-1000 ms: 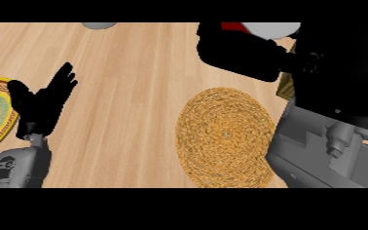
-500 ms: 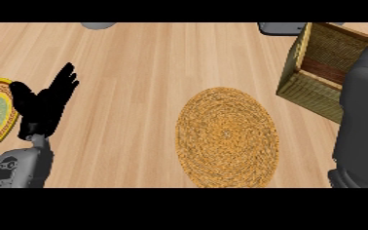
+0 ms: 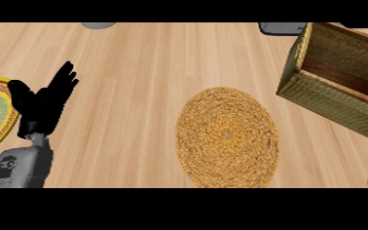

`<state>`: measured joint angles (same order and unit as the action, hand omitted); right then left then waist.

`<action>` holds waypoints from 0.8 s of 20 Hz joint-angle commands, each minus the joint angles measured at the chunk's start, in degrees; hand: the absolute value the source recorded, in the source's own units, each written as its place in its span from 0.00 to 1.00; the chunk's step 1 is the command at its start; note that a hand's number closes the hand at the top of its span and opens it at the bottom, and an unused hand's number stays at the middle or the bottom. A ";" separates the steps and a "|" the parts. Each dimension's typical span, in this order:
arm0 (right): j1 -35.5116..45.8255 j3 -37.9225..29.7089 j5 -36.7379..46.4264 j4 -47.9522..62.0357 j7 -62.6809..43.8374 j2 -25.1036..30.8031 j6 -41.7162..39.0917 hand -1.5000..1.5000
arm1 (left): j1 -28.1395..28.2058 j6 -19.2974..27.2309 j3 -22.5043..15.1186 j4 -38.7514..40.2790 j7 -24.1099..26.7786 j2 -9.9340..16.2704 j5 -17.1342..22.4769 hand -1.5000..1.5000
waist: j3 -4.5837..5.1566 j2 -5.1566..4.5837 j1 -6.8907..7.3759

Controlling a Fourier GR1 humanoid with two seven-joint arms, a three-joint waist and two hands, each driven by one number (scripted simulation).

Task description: Pick the can from the placemat and place it in the basket

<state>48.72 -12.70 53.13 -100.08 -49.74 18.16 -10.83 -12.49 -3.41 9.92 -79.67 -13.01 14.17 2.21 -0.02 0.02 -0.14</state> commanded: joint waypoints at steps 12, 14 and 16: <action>-6.14 -6.99 -0.64 14.04 8.37 4.07 14.56 0.00 | -0.80 -0.74 0.50 -2.35 -3.66 0.79 0.45 0.50 | 0.01 -0.05 0.52; -7.79 -7.78 -4.41 14.48 12.87 4.10 15.67 0.00 | -1.48 0.12 0.06 2.96 1.21 -1.07 -0.83 0.50 | 0.02 -0.11 0.23; -7.22 -9.18 -7.37 14.31 14.91 5.11 15.57 0.00 | 3.95 -2.16 0.93 -1.59 1.93 0.32 0.41 0.50 | 0.01 -0.01 0.52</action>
<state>41.59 -20.35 49.77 -87.58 -39.15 21.87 3.66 -11.98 -4.88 10.93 -79.86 -12.99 14.70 2.86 -0.02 -0.05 0.27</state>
